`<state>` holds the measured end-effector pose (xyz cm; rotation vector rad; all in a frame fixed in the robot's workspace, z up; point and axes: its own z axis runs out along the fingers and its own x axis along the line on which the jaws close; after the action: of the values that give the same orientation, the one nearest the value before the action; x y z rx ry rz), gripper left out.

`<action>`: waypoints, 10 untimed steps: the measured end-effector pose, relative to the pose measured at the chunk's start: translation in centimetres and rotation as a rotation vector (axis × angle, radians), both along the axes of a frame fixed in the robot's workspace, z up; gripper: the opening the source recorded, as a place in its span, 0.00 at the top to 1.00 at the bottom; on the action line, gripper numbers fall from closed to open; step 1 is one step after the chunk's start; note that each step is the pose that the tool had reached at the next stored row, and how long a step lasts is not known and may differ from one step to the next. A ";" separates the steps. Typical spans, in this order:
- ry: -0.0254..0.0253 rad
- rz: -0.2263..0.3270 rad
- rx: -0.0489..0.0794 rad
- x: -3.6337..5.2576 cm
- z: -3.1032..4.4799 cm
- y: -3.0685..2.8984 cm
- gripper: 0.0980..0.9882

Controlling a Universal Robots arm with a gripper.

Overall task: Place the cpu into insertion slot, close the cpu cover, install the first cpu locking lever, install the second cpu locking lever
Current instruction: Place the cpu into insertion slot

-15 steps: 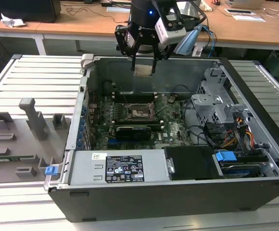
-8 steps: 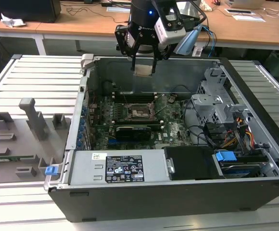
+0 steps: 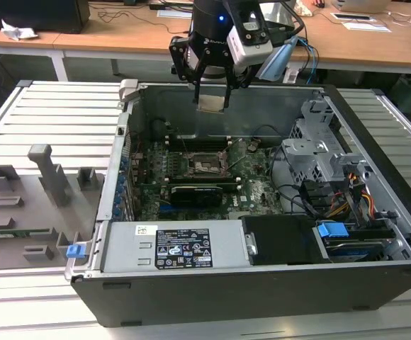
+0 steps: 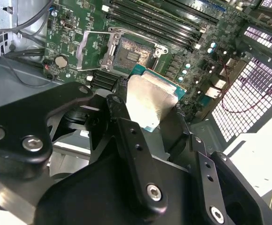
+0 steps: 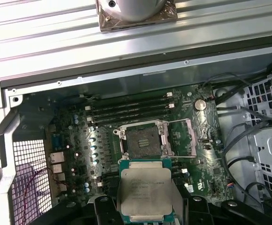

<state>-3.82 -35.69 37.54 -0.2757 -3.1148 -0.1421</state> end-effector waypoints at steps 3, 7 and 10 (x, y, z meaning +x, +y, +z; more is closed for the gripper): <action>0.0000 -0.008 0.000 0.00 0.00 0.00 0.52; 0.0000 -0.020 0.000 0.00 0.00 0.00 0.52; 0.0000 -0.029 0.000 0.00 0.00 0.00 0.52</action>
<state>-3.82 -35.69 37.54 -0.3206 -3.1118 -0.1424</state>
